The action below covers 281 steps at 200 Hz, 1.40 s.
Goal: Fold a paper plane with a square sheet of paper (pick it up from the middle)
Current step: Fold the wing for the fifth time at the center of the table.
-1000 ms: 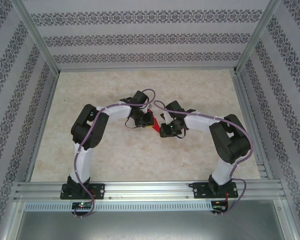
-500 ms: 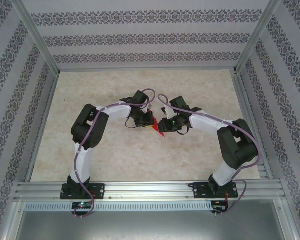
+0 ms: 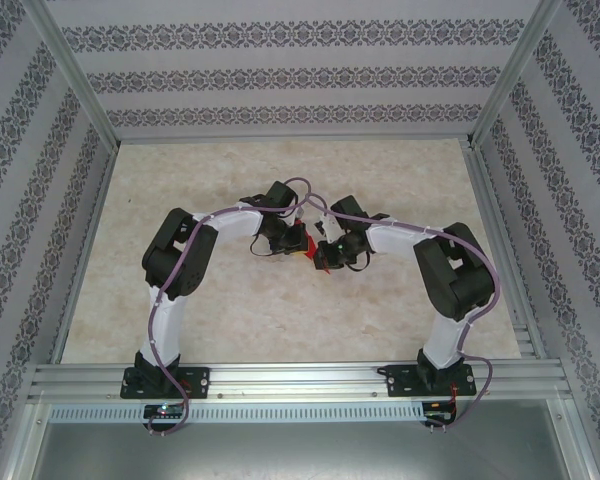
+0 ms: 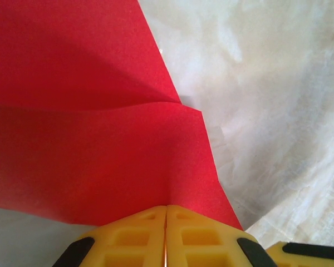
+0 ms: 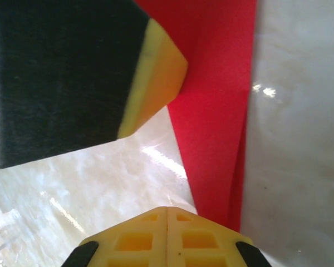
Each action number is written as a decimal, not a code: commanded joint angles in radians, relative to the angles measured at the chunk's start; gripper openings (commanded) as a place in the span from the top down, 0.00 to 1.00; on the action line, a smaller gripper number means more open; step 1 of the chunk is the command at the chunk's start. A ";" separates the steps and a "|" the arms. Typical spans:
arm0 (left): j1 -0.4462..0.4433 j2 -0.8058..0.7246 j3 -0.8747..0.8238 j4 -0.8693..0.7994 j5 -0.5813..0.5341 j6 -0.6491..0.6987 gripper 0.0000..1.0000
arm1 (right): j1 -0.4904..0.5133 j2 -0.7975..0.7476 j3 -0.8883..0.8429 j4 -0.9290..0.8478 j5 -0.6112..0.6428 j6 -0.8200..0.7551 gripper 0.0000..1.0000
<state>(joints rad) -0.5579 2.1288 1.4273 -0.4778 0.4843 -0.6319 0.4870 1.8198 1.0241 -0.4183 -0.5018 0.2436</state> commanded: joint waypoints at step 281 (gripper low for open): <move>0.143 0.010 0.003 0.038 -0.138 0.161 0.84 | -0.090 0.058 -0.124 0.026 -0.007 0.058 1.00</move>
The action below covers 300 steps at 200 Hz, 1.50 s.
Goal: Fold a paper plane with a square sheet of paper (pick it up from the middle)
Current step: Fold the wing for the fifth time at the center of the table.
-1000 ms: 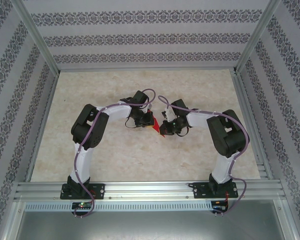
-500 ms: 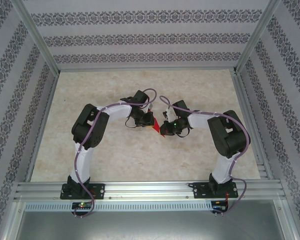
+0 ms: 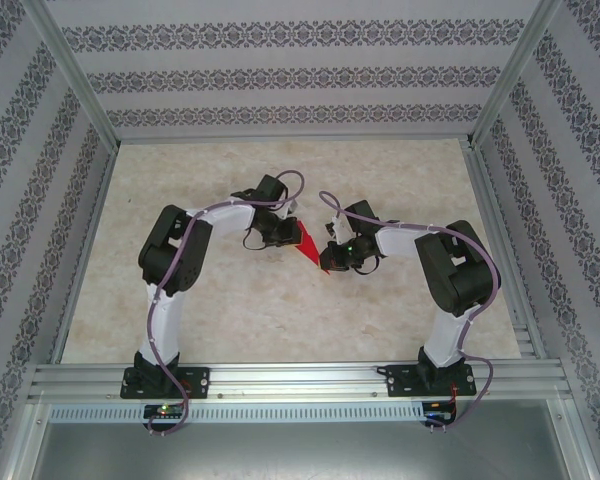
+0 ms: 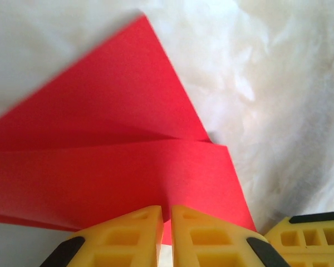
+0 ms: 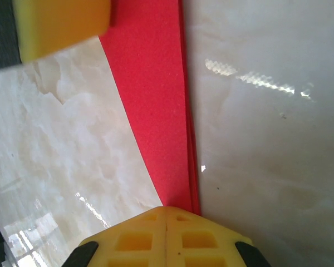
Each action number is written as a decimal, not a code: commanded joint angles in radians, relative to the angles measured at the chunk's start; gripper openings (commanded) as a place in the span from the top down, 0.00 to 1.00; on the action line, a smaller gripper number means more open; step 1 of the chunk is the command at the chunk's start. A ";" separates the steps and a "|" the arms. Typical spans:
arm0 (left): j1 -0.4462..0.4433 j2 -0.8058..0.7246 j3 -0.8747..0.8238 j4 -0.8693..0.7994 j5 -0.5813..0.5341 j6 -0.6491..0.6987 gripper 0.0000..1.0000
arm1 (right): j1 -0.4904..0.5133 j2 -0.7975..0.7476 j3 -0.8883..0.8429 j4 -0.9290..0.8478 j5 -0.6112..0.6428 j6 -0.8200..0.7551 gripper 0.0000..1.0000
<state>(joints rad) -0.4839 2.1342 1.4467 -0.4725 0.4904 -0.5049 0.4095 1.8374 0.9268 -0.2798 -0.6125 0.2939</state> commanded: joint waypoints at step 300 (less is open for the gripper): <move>-0.015 -0.330 -0.140 -0.079 -0.329 -0.159 0.42 | -0.065 -0.381 -0.089 0.078 0.373 0.122 0.39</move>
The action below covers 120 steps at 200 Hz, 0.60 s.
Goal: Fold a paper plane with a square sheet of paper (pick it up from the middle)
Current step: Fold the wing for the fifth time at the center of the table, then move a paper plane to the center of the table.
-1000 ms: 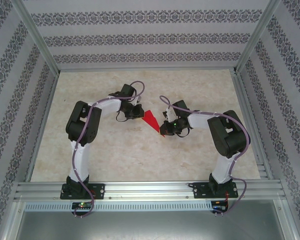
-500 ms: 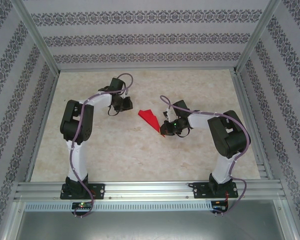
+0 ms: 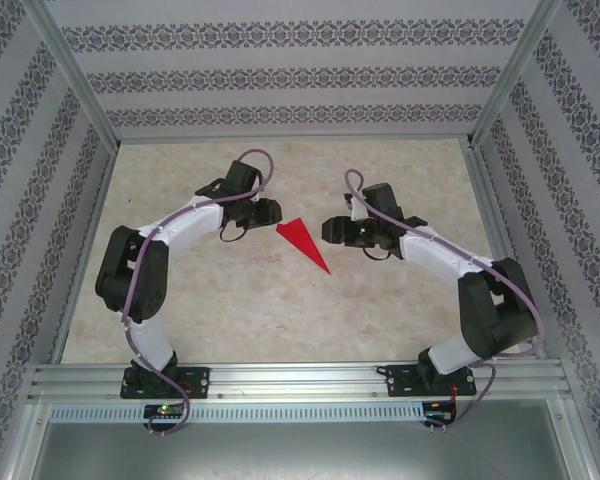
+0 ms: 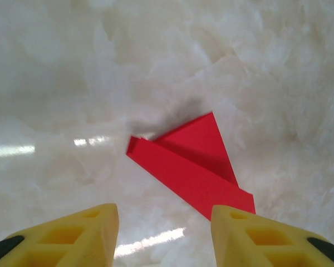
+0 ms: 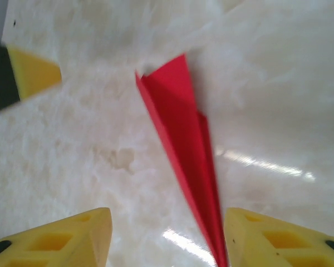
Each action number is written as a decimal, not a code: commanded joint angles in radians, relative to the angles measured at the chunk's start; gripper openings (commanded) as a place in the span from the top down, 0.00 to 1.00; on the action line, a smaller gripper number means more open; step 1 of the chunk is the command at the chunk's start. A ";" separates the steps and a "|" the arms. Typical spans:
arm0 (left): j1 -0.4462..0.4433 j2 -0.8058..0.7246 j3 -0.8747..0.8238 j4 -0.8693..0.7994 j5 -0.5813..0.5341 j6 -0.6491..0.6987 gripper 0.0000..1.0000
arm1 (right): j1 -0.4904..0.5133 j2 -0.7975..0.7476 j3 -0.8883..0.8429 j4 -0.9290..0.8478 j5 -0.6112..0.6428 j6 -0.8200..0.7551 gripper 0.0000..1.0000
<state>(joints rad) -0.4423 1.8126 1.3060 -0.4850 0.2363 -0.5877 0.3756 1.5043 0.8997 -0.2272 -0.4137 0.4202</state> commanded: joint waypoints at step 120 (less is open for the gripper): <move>-0.236 0.295 0.360 -0.352 -0.202 -0.259 0.31 | -0.134 -0.256 -0.247 0.119 0.316 0.037 0.18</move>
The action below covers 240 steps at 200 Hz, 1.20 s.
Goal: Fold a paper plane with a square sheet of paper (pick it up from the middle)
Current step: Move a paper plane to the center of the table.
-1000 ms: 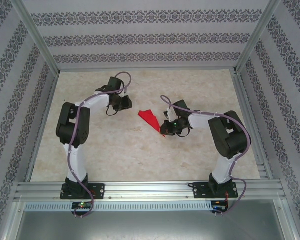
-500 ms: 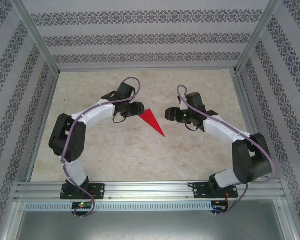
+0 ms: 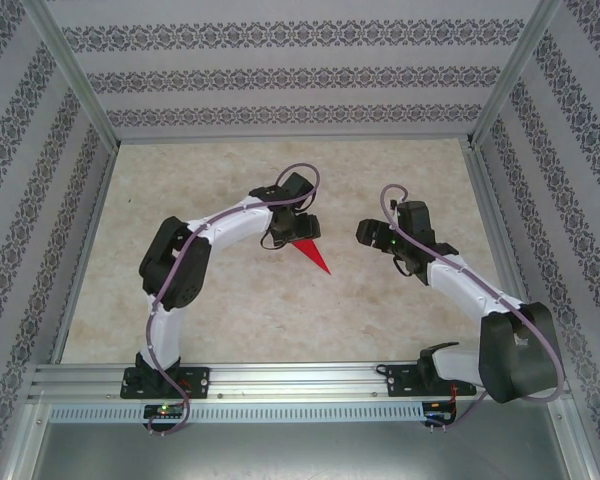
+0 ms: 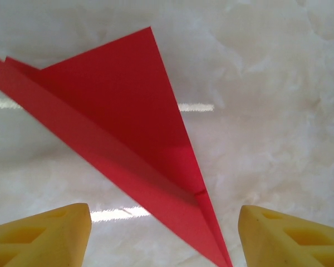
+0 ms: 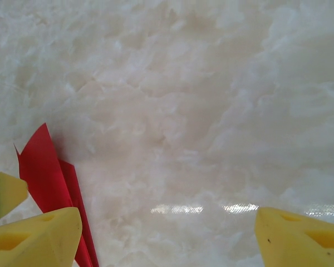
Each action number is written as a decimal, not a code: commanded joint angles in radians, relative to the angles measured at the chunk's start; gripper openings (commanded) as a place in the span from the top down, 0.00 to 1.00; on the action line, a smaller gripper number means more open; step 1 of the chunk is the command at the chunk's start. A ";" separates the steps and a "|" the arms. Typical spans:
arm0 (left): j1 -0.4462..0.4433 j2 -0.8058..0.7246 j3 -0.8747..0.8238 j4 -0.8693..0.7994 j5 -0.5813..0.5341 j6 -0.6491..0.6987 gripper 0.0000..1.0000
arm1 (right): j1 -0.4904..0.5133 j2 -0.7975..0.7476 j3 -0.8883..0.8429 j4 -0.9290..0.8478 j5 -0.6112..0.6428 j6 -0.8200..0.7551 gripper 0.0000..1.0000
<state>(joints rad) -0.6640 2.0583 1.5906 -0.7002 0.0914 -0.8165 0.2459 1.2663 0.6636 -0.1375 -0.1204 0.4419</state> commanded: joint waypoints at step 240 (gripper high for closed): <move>-0.009 -0.228 -0.197 0.200 0.158 0.163 1.00 | 0.006 -0.010 -0.026 0.137 -0.112 0.043 0.25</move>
<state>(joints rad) -0.6701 1.9137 1.4784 -0.6769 0.1448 -0.7628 0.2466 1.2907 0.6525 -0.0772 -0.1696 0.4702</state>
